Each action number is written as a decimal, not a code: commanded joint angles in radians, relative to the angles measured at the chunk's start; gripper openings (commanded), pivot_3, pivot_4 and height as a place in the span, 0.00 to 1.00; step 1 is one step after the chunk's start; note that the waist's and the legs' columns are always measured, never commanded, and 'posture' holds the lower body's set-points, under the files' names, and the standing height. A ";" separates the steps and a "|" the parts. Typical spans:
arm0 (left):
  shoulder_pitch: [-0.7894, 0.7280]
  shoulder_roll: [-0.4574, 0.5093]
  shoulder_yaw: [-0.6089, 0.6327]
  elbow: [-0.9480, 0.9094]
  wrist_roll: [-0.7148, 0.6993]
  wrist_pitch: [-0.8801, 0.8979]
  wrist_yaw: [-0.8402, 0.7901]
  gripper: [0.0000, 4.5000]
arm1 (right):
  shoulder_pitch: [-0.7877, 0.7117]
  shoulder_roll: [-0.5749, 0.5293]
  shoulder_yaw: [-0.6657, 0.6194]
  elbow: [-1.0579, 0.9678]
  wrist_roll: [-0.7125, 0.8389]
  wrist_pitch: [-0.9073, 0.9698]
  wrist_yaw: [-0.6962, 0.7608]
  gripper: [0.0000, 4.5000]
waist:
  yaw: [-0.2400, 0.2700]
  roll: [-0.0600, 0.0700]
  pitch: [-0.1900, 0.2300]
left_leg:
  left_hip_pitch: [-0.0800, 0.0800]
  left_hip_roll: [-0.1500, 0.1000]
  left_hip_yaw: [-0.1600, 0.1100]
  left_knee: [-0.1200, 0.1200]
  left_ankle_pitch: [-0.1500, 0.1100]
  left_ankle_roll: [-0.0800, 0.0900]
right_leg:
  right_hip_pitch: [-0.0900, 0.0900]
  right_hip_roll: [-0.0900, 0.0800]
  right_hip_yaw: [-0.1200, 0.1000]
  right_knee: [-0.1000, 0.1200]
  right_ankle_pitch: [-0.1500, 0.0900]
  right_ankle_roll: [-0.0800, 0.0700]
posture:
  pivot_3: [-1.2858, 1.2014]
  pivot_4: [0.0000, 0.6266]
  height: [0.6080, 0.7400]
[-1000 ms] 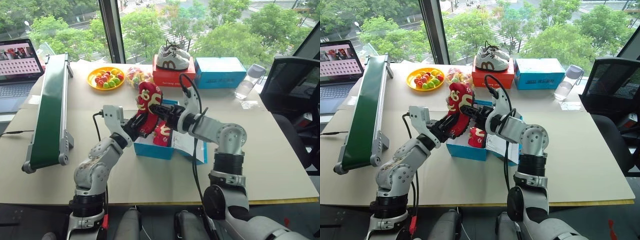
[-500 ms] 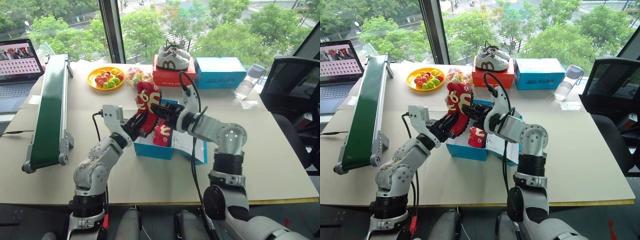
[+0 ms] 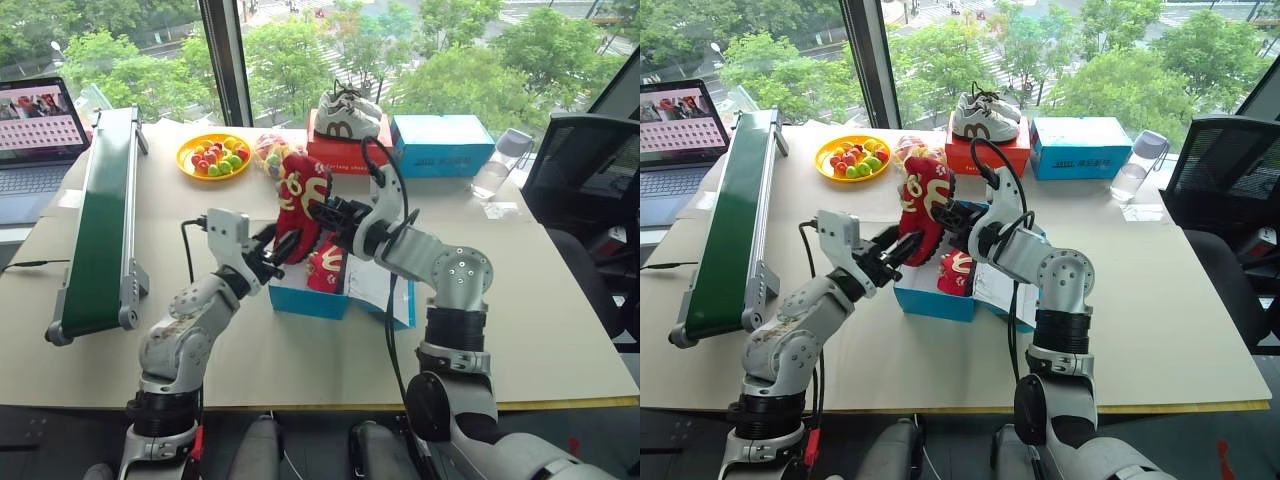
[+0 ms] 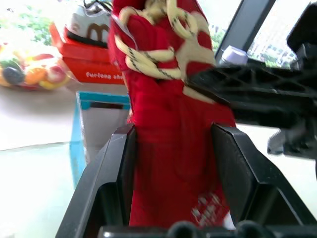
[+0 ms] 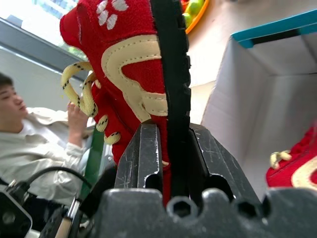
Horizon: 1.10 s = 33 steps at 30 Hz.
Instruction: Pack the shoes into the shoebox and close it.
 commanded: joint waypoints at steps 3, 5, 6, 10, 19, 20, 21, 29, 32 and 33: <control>0.071 0.172 0.048 -0.095 0.026 -0.081 -0.151 0.55 | 0.047 0.023 -0.012 -0.022 0.013 0.071 -0.063 0.07 | -0.004 0.000 0.000 | 0.000 0.001 0.001 -0.001 0.000 0.000 | -0.001 0.000 0.001 0.000 0.000 0.000 | 0.52 0.24 1.00; 0.089 0.220 0.067 -0.099 0.030 -0.089 -0.178 0.55 | 0.067 0.029 -0.015 -0.034 0.023 0.107 -0.080 0.07 | -0.004 0.001 0.000 | 0.000 0.001 0.001 -0.001 0.000 0.000 | -0.001 0.000 0.001 0.000 0.000 0.000 | 0.52 0.24 1.00; 0.097 0.241 0.076 -0.096 0.037 -0.092 -0.189 0.55 | 0.076 0.035 -0.017 -0.037 0.027 0.120 -0.088 0.07 | -0.003 0.001 0.000 | 0.000 0.001 0.001 -0.001 0.000 0.000 | -0.001 0.000 0.001 0.000 0.000 -0.001 | 0.52 0.24 1.00; 0.117 0.278 0.087 -0.075 0.058 -0.108 -0.204 0.55 | 0.077 0.067 -0.012 0.000 0.020 0.134 -0.105 0.07 | 0.001 0.001 0.000 | 0.000 0.001 0.002 -0.001 0.000 0.000 | -0.001 0.000 0.001 0.000 0.000 -0.001 | 0.52 0.24 1.00; 0.117 0.221 0.045 -0.100 0.071 -0.097 -0.176 0.55 | -0.156 0.003 0.005 0.363 -0.106 -0.064 0.002 0.07 | -0.002 0.001 0.000 | 0.000 0.002 0.002 -0.001 0.000 0.000 | -0.001 0.001 0.001 0.000 0.000 -0.001 | 0.52 0.24 1.00; 0.118 0.218 0.044 -0.102 0.072 -0.097 -0.175 0.55 | -0.205 -0.015 0.001 0.430 -0.127 -0.101 0.026 0.07 | -0.004 0.001 0.000 | 0.000 0.002 0.002 -0.001 0.000 0.000 | -0.001 0.001 0.002 0.000 0.000 -0.001 | 0.52 0.24 1.00; 0.119 0.216 0.044 -0.102 0.072 -0.096 -0.174 0.55 | -0.242 -0.028 -0.005 0.485 -0.144 -0.128 0.044 0.07 | -0.005 0.001 0.000 | 0.000 0.003 0.002 0.000 0.000 0.000 | -0.002 0.002 0.002 -0.001 0.000 -0.001 | 0.52 0.24 1.00; 0.118 0.211 0.048 -0.100 0.076 -0.098 -0.173 0.55 | -0.434 -0.039 0.003 0.934 -0.314 -0.359 0.140 0.07 | -0.001 0.001 0.001 | 0.000 0.009 0.004 -0.001 0.000 0.000 | -0.002 0.009 0.003 -0.004 0.002 -0.003 | 0.52 0.24 1.00; 0.116 0.210 0.048 -0.105 0.078 -0.097 -0.167 0.55 | -0.427 -0.036 0.018 1.024 -0.379 -0.411 0.151 0.07 | -0.003 0.001 0.000 | 0.000 0.010 0.005 -0.001 0.000 0.000 | -0.002 0.009 0.004 -0.003 0.002 -0.004 | 0.52 0.24 1.00; 0.116 0.210 0.048 -0.107 0.079 -0.096 -0.166 0.55 | -0.422 -0.037 0.022 1.040 -0.394 -0.414 0.160 0.07 | -0.003 0.001 0.000 | 0.002 0.010 0.006 -0.001 0.000 0.000 | -0.001 0.009 0.004 -0.003 0.003 -0.005 | 0.52 0.24 1.00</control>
